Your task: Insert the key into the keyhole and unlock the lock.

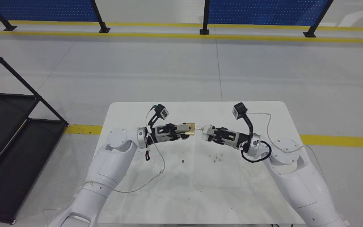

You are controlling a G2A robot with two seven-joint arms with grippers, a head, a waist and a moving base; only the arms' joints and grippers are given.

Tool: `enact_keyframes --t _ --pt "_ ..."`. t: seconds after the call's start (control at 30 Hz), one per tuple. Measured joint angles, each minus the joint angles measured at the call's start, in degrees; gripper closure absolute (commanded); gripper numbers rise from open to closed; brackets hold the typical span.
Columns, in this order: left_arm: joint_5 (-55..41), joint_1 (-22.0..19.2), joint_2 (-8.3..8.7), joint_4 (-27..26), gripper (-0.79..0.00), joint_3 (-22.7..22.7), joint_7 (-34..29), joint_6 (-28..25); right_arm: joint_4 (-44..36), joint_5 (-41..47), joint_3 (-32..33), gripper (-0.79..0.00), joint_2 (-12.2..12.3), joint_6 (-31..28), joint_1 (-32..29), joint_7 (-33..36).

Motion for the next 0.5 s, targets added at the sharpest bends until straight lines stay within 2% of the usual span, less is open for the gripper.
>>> enact_keyframes --t 0.5 --pt "0.0 0.0 0.0 0.0 0.0 0.0 0.0 0.0 0.4 0.3 -0.3 0.0 -0.2 -0.1 0.2 0.4"
